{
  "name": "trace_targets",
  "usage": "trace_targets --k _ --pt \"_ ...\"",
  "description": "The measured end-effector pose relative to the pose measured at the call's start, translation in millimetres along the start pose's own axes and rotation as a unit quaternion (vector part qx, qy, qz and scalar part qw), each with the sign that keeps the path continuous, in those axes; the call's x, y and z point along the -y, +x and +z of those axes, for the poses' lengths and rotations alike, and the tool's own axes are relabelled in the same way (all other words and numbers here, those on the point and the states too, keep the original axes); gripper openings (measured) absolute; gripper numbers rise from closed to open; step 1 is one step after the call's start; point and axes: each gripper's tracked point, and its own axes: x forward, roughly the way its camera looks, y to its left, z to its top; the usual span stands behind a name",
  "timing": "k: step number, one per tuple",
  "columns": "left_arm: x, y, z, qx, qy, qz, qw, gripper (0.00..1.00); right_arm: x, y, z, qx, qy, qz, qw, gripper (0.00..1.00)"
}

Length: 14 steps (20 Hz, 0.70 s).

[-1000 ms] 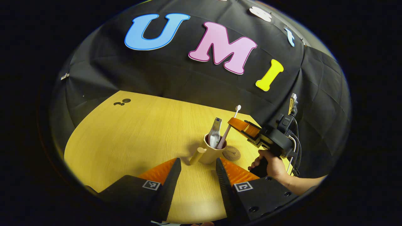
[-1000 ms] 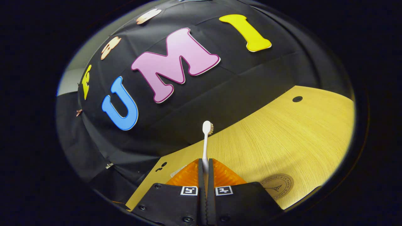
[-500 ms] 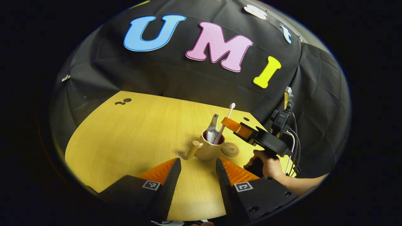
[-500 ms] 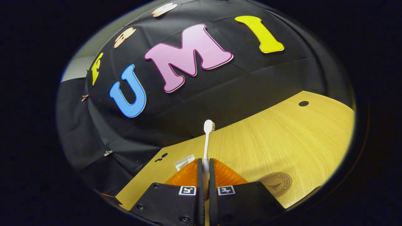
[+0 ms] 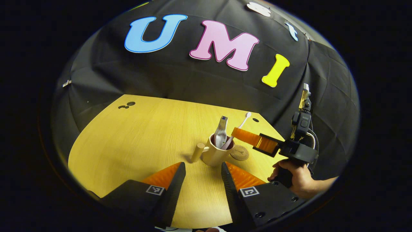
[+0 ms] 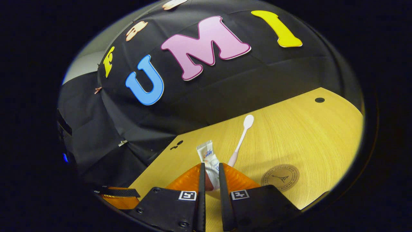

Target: Put the toothbrush and toothpaste on the desktop into the cup, then pick up the cup and place it on the coaster on the desktop.

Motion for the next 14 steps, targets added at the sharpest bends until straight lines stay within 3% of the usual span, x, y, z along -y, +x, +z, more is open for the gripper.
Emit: trace_targets --k 4,8,9,10,14 --pt "-3.4 13.9 -7.2 -0.025 0.031 -0.013 0.999 0.7 1.8 -9.1 -1.1 -0.015 0.012 0.003 1.0 0.24" --pt "-2.4 36.9 -16.8 -0.084 0.074 -0.064 0.992 0.7 8.8 -31.6 -5.5 -0.049 0.025 0.018 0.998 0.31" --pt "-1.7 45.3 -24.2 -0.105 0.085 -0.077 0.988 0.7 9.8 -44.4 -6.9 -0.061 0.023 0.023 0.998 0.15" --pt "-3.6 52.1 -26.6 -0.125 0.095 -0.088 0.984 0.7 11.9 -56.6 -8.8 -0.074 0.024 0.027 0.997 0.37" --pt "-18.0 79.7 -32.8 -0.189 0.159 -0.099 0.964 0.7 30.0 -109.5 -11.9 -0.109 0.041 0.032 0.993 0.51"
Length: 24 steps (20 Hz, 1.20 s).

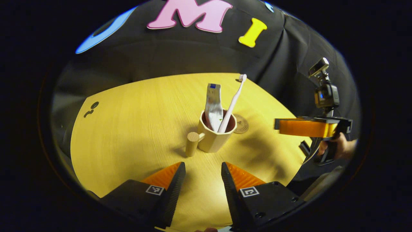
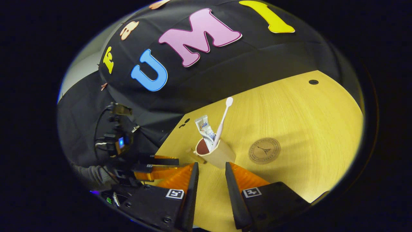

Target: Put the toothbrush and toothpaste on the desktop into the cup, then pick up the cup and place it on the coaster on the desktop.

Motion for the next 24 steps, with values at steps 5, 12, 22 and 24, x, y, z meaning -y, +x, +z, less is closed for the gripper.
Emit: trace_targets --k 5,12,22,24 --pt "-17.2 28.1 6.4 -0.06 0.075 -0.006 0.995 0.71 33.6 -56.1 -14.0 -0.007 0.037 -0.029 0.999 0.72" --pt "-23.4 59.8 9.8 -0.141 0.139 -0.03 0.98 0.69 82.8 -107.6 -30.0 0.007 0.095 -0.09 0.991 0.75" --pt "-11.5 84.9 3.5 -0.217 0.189 -0.059 0.956 0.68 117.4 -146.3 -31.6 0.044 0.145 -0.141 0.978 0.75" --pt "-12.0 87.5 0.5 -0.225 0.184 -0.058 0.955 0.65 117.9 -149.8 -34.4 0.044 0.149 -0.143 0.977 0.75"
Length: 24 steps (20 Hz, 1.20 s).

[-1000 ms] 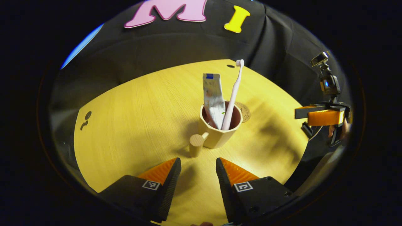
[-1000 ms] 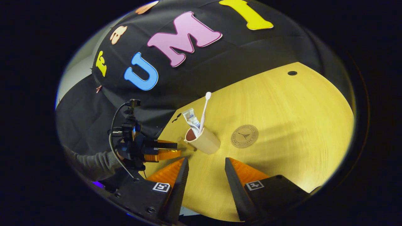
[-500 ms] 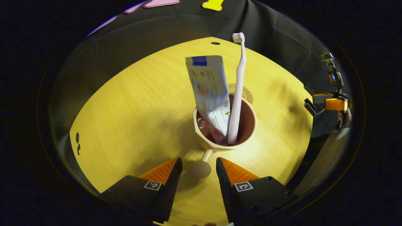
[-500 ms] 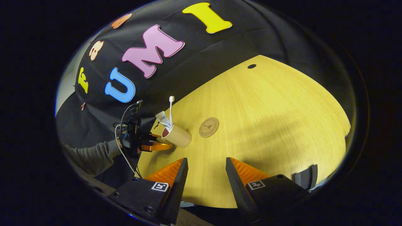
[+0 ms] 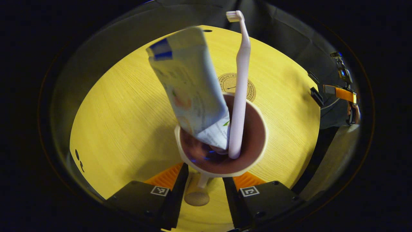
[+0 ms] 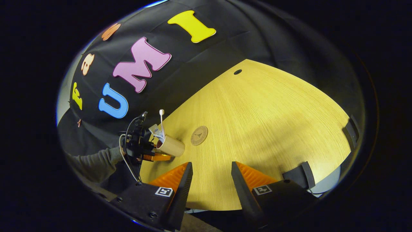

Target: Put the toothbrush and toothpaste on the desktop into the cup, then pick up the cup and place it on the coaster on the desktop.

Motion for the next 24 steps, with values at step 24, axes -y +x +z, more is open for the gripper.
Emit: trace_targets --k 24 --pt "25.5 -9.6 51.2 0.033 -0.01 0.027 0.999 0.31 16.6 -7.1 17.9 0.008 0.02 0.002 1.0 0.75"
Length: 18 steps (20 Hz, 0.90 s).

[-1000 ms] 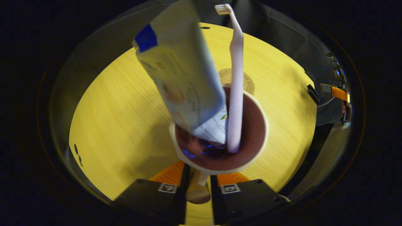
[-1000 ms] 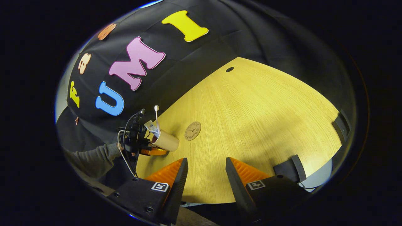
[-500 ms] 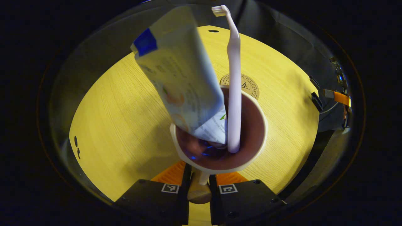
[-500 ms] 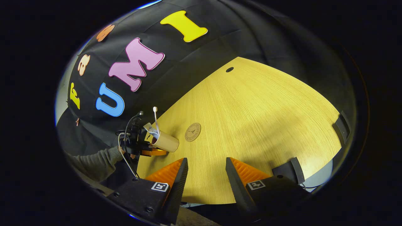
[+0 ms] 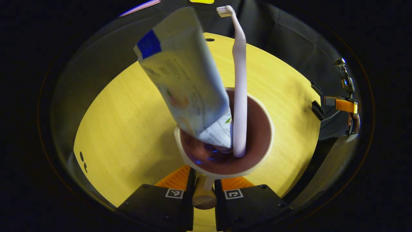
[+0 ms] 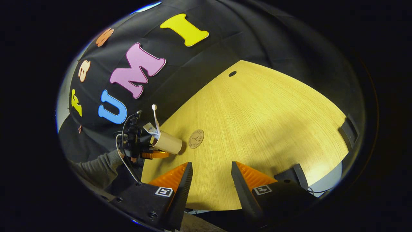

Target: Put the toothbrush and toothpaste on the desktop into the cup, then pick up the cup and place it on the coaster on the desktop.

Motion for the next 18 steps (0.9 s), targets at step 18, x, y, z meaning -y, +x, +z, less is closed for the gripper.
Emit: trace_targets --k 18 --pt "34.0 49.1 77.6 -0.029 0.016 0.0 0.999 0.31 56.0 -24.4 28.1 0.016 0.04 -0.025 0.999 0.75"
